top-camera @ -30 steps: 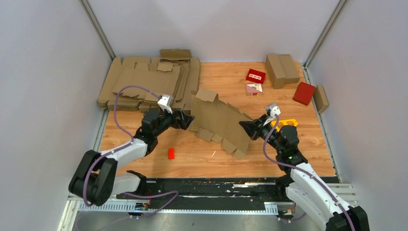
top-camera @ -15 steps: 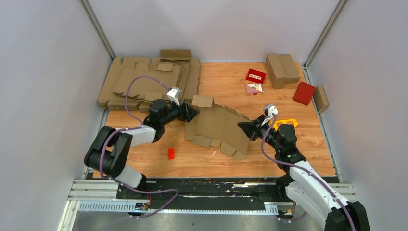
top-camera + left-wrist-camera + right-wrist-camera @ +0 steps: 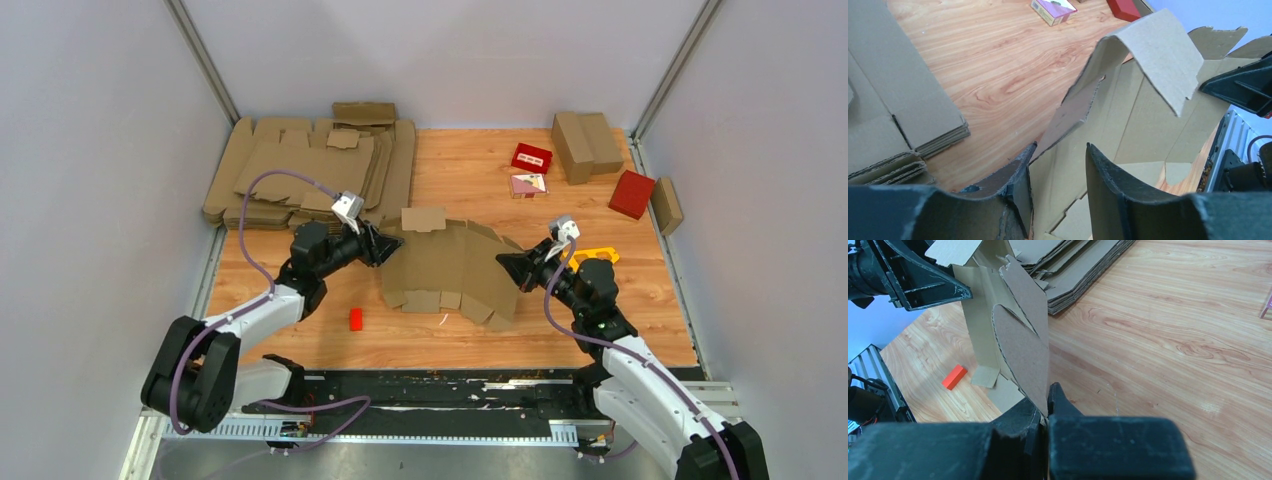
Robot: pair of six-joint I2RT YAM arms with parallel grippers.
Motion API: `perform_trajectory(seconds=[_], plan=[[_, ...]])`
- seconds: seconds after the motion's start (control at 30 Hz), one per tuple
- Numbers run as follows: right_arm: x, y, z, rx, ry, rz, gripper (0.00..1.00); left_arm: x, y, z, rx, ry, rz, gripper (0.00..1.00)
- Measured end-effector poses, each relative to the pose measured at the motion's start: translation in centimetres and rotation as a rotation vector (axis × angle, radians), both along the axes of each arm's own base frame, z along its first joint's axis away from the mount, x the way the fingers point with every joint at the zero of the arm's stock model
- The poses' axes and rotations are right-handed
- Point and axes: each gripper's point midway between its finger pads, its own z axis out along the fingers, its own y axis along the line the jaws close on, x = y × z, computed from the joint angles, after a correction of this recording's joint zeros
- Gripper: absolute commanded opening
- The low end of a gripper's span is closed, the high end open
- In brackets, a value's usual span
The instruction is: Fold the paper box
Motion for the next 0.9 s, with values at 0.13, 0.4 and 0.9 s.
perform_trajectory(seconds=[0.13,0.4,0.9], plan=[[0.0,0.0,0.0,0.0,0.0,0.0,0.0,-0.2,0.2,0.0,0.004,0.0,0.006,0.37],[0.0,0.0,-0.2,-0.003,0.007,0.0,0.0,-0.7,0.5,-1.9,0.034,0.047,0.009,0.2],[0.0,-3.2,-0.2,-0.041,0.043,-0.181,0.81,-3.7,-0.8,-0.3,0.089,-0.126,-0.011,0.0]])
